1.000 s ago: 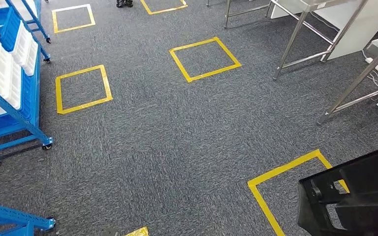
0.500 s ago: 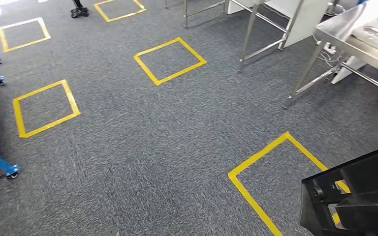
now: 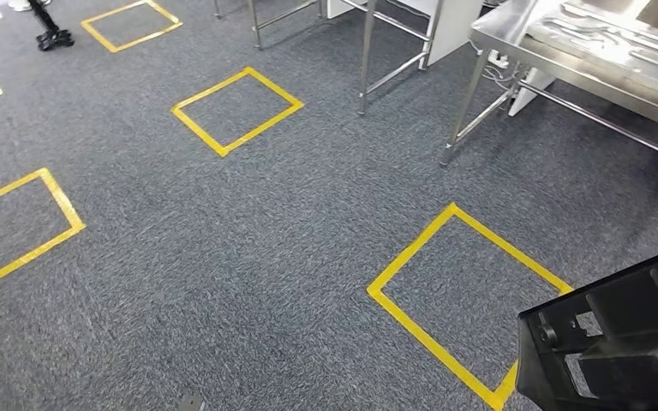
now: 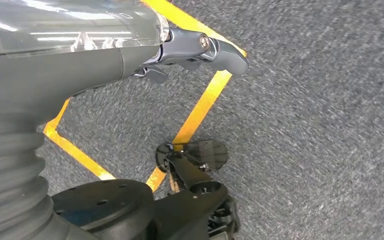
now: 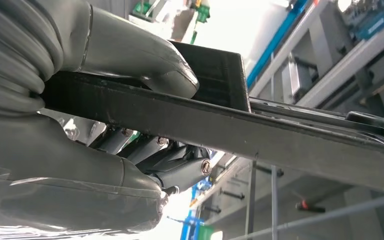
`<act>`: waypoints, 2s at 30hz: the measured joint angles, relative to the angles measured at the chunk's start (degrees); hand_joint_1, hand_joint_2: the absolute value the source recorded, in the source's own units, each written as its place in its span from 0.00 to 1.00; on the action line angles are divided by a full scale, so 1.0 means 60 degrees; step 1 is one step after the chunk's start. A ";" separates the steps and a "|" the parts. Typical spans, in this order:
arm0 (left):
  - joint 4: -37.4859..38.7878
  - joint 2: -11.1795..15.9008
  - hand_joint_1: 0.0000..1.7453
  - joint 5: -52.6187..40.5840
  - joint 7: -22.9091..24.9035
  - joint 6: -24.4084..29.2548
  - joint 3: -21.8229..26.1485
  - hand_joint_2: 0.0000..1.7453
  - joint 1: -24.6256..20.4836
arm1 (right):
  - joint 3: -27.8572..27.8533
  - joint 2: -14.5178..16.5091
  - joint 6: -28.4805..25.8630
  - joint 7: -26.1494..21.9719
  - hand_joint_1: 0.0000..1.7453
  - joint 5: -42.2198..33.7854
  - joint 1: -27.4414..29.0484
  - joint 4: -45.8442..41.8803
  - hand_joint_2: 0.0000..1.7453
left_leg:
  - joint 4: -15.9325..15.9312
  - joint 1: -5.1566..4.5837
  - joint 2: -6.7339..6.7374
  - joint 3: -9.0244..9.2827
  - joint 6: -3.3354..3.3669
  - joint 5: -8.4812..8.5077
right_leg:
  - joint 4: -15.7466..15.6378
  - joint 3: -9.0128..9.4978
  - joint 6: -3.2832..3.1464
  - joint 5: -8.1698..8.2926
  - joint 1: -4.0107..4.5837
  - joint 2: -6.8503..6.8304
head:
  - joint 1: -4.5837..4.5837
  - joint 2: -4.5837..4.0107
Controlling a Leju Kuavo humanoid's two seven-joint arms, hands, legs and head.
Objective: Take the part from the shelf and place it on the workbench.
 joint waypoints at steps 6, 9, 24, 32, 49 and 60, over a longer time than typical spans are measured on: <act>0.0000 0.0005 0.00 -0.0006 0.0031 0.0040 0.0016 1.00 -0.0045 | 0.0000 -0.0004 0.0078 -0.0002 1.00 -0.0077 -0.0099 0.0100 1.00 | 0.1148 0.0065 -0.0642 -0.0403 -0.0290 -0.0804 | -0.0114 -0.0057 -0.0305 0.0124 -0.0069 0.0677 | -0.0002 -0.0002; 0.0000 0.0005 0.00 -0.0010 0.0039 0.0055 0.0018 1.00 0.0005 | 0.0000 -0.0004 0.0099 0.0000 1.00 -0.0095 -0.0146 0.0188 1.00 | 0.2872 0.0073 -0.0942 -0.1225 -0.0315 -0.1458 | -0.0104 -0.0088 -0.0349 0.0146 -0.0057 0.1104 | -0.0003 -0.0002; -0.0004 0.0008 0.00 -0.0007 -0.0063 0.0000 0.0052 1.00 0.0002 | 0.0004 -0.0107 0.0217 -0.0001 1.00 -0.0101 -0.0365 0.0614 1.00 | -0.0047 0.0123 -0.0815 -0.0135 0.0208 0.0112 | 0.2606 -0.1540 0.0190 -0.1045 -0.0053 0.0916 | 0.0006 -0.0002; -0.0004 0.0005 0.00 -0.0005 -0.0066 -0.0014 0.0076 1.00 -0.0057 | 0.0004 -0.0158 0.0226 -0.0001 1.00 -0.0098 -0.0396 0.0700 1.00 | -0.0024 0.0003 0.0045 0.0118 -0.0056 -0.0133 | -0.0025 -0.0104 -0.0091 0.0071 0.0104 0.0186 | 0.0004 -0.0003; -0.0015 0.0015 0.00 0.0001 -0.0116 -0.0085 0.0191 1.00 -0.0123 | 0.0158 -0.0281 -0.0452 0.1079 1.00 0.0541 -0.0609 0.1149 1.00 | 0.0048 0.0094 -0.1171 -0.0148 0.0135 -0.0062 | 0.0180 -0.0134 0.0032 0.0118 0.0009 0.1601 | 0.0000 -0.0001; -0.0011 0.0011 0.00 -0.0033 -0.0230 -0.0374 0.0233 1.00 0.0018 | 0.0042 -0.1619 -0.0785 0.3189 1.00 0.1002 -0.2487 0.2071 1.00 | 0.0045 0.0103 -0.0841 0.0362 0.0078 -0.0423 | 0.0461 -0.0810 0.0206 0.0471 -0.0070 0.0761 | 0.0000 -0.0001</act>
